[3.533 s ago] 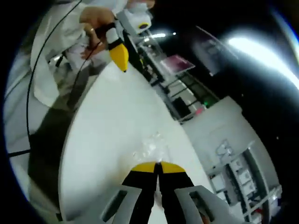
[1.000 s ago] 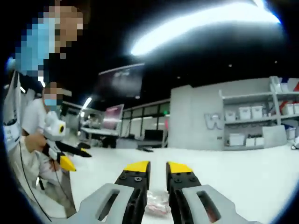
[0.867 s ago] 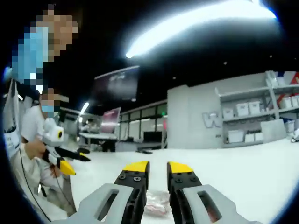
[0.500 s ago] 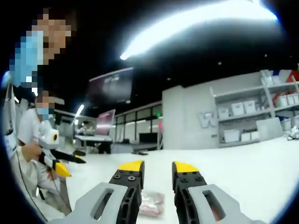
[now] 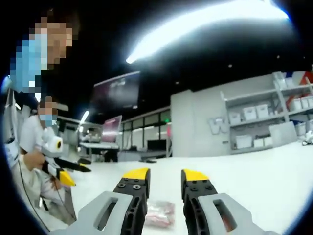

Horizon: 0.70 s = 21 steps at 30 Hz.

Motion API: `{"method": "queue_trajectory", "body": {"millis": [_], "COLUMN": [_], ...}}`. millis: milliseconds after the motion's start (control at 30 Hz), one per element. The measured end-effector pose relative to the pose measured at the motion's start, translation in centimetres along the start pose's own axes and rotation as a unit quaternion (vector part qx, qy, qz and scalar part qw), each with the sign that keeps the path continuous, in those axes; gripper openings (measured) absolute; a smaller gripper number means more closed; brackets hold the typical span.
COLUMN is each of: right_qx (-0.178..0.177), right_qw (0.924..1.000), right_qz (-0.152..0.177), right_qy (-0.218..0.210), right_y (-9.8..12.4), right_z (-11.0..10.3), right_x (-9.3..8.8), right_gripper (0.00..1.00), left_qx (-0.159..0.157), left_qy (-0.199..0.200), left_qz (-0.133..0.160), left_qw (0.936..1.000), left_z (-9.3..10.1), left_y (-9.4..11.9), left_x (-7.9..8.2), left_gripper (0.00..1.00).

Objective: Open the resealable bag by pulling the two sides of the seal apart until the entire bag opening is separated and visibly accessible.

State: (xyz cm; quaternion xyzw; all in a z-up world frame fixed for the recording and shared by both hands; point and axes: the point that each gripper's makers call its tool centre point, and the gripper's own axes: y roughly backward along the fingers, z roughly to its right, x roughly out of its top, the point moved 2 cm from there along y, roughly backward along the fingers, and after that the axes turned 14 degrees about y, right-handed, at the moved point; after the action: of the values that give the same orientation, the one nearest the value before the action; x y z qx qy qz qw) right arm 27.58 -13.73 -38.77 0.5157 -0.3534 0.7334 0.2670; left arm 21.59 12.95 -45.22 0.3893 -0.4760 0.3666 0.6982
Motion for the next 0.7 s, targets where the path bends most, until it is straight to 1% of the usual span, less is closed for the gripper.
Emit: {"method": "queue_trajectory", "body": {"millis": [67,167,267,300,367,400,433,500,533,633,700], "right_qx": [0.000,0.010,0.014,0.014,-0.008,-0.008,-0.022,-0.020,-0.019,-0.007,-0.003], "right_qw": [1.0000,0.9999,0.9980,0.9971,0.9956,0.9955,0.9941,0.9946,0.9959,0.9977,0.9978], "right_qz": [0.004,-0.007,-0.006,-0.006,-0.003,-0.003,-0.006,-0.006,-0.021,-0.036,-0.059], "right_qy": [-0.001,-0.002,-0.062,-0.074,-0.094,-0.094,-0.106,-0.102,-0.086,-0.058,-0.031], "right_y": [0.0,-0.1,-0.3,-0.5,-0.8,-0.9,-1.0,-1.3,-1.4,-1.7,-1.8], "right_z": [-0.2,-0.7,-1.6,-1.7,-1.5,-1.7,-1.7,-2.0,-2.2,-3.3,-4.1], "right_x": [0.2,0.0,-0.2,-0.3,-0.3,-0.4,-0.5,-0.3,-0.6,-0.4,-0.7], "right_gripper": [0.23,0.23,0.23,0.22,0.22,0.22,0.22,0.22,0.22,0.22,0.22], "left_qx": [0.000,0.001,0.000,-0.001,-0.003,-0.005,-0.007,-0.010,-0.012,-0.014,-0.013], "left_qy": [0.000,0.001,0.001,0.001,0.001,0.001,0.001,0.001,0.001,0.002,0.003], "left_qz": [0.000,0.000,0.001,0.001,0.002,0.002,0.002,0.003,0.004,0.006,0.009], "left_qw": [1.0000,1.0000,1.0000,1.0000,1.0000,1.0000,1.0000,0.9999,0.9999,0.9999,0.9999], "left_z": [0.0,0.0,0.0,0.1,0.2,0.3,0.4,0.5,0.6,0.5,0.4], "left_y": [0.0,0.1,0.0,0.0,-0.1,-0.1,-0.1,-0.1,-0.1,0.0,0.0], "left_x": [0.0,-0.1,0.0,0.0,0.0,0.0,0.0,0.1,0.1,0.2,0.3], "left_gripper": [0.97,0.97,0.97,0.97,0.97,0.97,0.97,0.97,0.97,0.97,0.97]}}
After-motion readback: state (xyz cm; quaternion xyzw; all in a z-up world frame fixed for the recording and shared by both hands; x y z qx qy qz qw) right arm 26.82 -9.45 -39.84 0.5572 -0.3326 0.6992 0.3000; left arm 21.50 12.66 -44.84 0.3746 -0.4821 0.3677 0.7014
